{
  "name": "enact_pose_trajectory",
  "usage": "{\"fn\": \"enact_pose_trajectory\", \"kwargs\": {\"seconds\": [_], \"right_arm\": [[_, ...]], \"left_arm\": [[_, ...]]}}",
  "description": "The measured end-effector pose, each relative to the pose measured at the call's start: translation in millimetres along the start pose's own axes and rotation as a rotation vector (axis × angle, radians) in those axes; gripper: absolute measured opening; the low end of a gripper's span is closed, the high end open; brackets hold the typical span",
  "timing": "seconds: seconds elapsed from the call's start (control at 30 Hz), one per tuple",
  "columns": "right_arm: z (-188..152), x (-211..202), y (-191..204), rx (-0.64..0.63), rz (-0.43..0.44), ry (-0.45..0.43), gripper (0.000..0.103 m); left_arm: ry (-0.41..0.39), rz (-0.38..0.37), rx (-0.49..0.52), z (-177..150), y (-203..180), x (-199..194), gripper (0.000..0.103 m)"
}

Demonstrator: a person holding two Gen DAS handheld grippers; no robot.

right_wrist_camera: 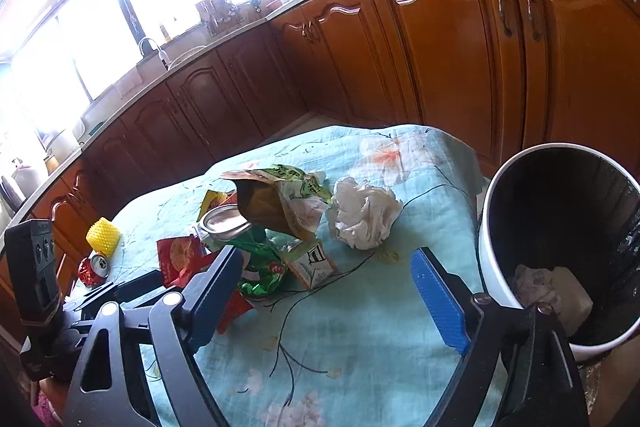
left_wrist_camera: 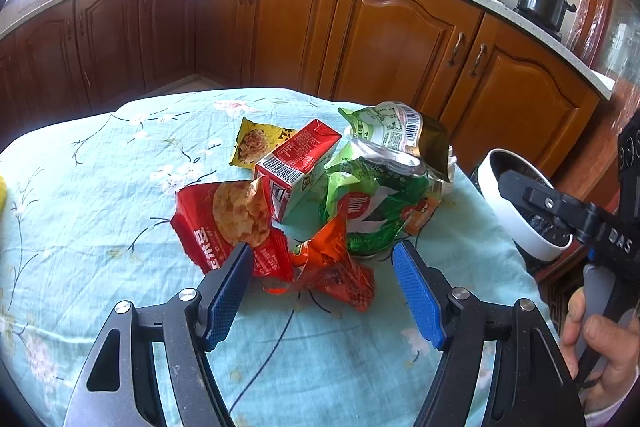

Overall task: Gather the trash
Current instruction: 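Move both tools back to the remaining wrappers on the table, then grasp the orange wrapper with the left gripper while the right gripper grasps the white tissue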

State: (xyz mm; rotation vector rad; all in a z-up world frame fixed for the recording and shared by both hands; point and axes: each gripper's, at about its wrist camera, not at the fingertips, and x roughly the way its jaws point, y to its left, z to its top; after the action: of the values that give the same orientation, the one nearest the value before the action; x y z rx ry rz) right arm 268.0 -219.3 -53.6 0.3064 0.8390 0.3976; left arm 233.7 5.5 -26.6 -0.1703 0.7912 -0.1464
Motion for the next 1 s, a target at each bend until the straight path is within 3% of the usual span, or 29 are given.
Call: {"fn": "enact_pose_trajectory", "kwargs": {"seconds": [0.2,0.33,0.37,0.4,0.43,0.47,0.6,1.0], "right_arm": [[13.9,34.5,-19.7,0.047,-0.026,0.032,0.076],[18.1,63.4,-29.3,0.074,-0.021,0.086,0.066],[17.7,70.1,-31.1,0.081,-0.015,0.104,0.051],[16.5,74.9,-32.0,0.084,-0.012,0.122,0.027],[15.0,76.3,-32.2,0.085,-0.014,0.129,0.024],[13.2,73.9,-31.9,0.082,-0.015,0.118,0.024],[5.5,58.2,-29.4,0.07,0.001,0.106,0.015],[-24.4,3.7,-24.1,0.076,0.051,0.084,0.013]], "left_arm": [[0.027,-0.014,0.012,0.7,-0.2,17.4,0.069],[0.053,-0.039,0.016,0.1,-0.5,27.8,0.046],[0.062,-0.051,0.014,-0.3,-0.2,30.2,0.04],[0.067,-0.061,0.009,-0.6,0.4,32.3,0.039],[0.068,-0.066,0.007,-1.1,0.7,33.6,0.034],[0.069,-0.071,0.008,-1.8,0.3,34.3,0.027],[0.059,-0.077,0.029,-4.3,-6.6,33.1,0.025],[0.037,-0.171,0.094,-13.4,-41.6,10.8,0.02]]}}
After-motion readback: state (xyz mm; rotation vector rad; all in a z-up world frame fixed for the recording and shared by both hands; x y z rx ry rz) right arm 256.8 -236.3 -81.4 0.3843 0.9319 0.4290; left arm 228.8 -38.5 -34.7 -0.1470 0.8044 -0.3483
